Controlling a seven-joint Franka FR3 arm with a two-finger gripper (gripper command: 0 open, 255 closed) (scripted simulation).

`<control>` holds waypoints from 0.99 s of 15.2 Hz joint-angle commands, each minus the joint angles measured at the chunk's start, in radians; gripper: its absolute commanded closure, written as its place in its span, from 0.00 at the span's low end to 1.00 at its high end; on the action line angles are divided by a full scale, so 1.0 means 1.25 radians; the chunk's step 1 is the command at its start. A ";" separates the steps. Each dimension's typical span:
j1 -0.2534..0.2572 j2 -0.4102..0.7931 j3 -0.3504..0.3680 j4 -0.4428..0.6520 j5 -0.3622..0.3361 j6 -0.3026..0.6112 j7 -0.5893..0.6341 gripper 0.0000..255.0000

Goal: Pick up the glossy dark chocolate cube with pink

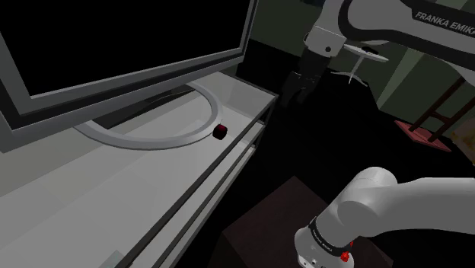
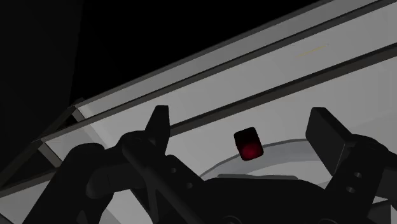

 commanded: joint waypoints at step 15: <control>0.024 0.316 0.059 -0.032 -0.005 0.351 0.005 0.00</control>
